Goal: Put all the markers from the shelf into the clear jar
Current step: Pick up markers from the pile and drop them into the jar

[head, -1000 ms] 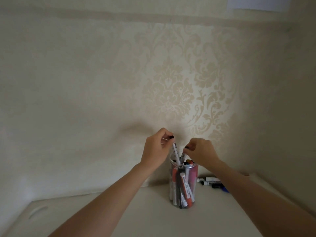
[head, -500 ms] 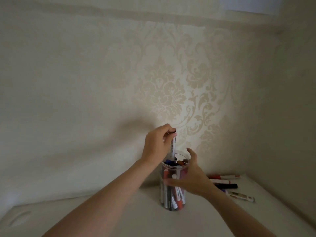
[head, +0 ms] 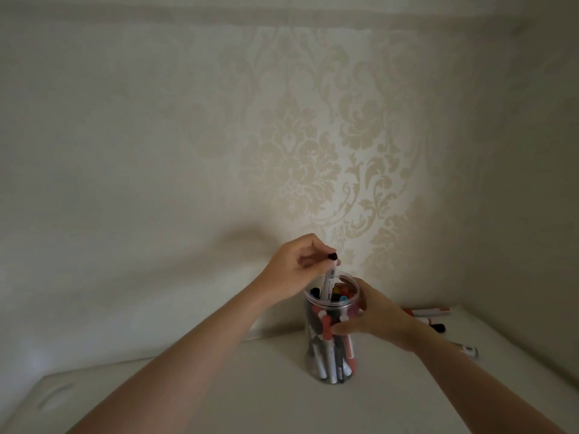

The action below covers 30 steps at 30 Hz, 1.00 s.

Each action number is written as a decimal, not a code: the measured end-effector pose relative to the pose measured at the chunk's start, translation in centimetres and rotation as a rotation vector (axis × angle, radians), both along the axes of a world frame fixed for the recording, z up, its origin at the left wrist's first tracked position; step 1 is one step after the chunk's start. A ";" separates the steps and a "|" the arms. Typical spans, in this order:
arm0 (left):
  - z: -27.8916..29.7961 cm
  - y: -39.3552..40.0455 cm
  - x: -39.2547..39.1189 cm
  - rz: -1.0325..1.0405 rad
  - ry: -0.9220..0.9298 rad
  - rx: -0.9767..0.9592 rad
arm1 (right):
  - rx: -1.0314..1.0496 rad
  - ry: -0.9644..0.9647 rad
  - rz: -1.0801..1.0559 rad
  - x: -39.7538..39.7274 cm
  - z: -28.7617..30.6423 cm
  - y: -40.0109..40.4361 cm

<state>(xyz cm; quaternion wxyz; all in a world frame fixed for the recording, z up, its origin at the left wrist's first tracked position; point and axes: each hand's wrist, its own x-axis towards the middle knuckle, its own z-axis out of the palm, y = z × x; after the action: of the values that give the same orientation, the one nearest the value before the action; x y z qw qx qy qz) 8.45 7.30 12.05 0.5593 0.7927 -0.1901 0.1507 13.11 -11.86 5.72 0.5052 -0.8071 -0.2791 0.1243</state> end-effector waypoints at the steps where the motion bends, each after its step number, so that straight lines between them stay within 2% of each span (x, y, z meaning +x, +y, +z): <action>1: -0.2 0.0 -0.2 0.020 -0.017 -0.003 | 0.008 0.007 0.003 -0.2 0.1 0.0; 6: -1.9 0.8 -0.9 0.178 -0.114 -0.138 | 0.143 0.023 -0.077 -1.2 0.8 0.1; 9: -1.7 0.8 -1.4 0.176 -0.097 -0.059 | 0.200 -0.210 -0.231 -1.6 2.0 0.9; 14: -0.9 0.1 -2.7 0.146 -0.025 0.068 | -0.084 -0.537 -0.242 -1.9 3.5 3.3; 16: -1.2 0.1 -3.0 0.154 0.000 0.054 | -0.066 -0.645 -0.315 -1.7 3.4 3.9; 20: -3.2 0.8 -2.9 0.209 0.190 0.025 | 0.201 -0.433 -0.430 -1.0 5.2 3.2; 22: -4.3 1.3 -2.5 0.196 0.310 0.040 | 0.280 -0.309 -0.392 -0.6 6.3 2.6; 26: -5.7 1.8 -1.5 0.084 0.428 -0.016 | 0.167 -0.257 -0.264 -0.7 6.1 3.5; 30: -7.6 0.0 -0.5 0.129 0.404 0.070 | 0.113 -0.250 -0.249 -0.3 6.6 4.1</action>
<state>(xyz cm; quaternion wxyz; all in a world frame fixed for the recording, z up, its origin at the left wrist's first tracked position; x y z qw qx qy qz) 7.95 7.26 4.42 0.5472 0.8363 -0.0282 0.0174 12.77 -7.77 12.33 0.5224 -0.8150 -0.2442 -0.0563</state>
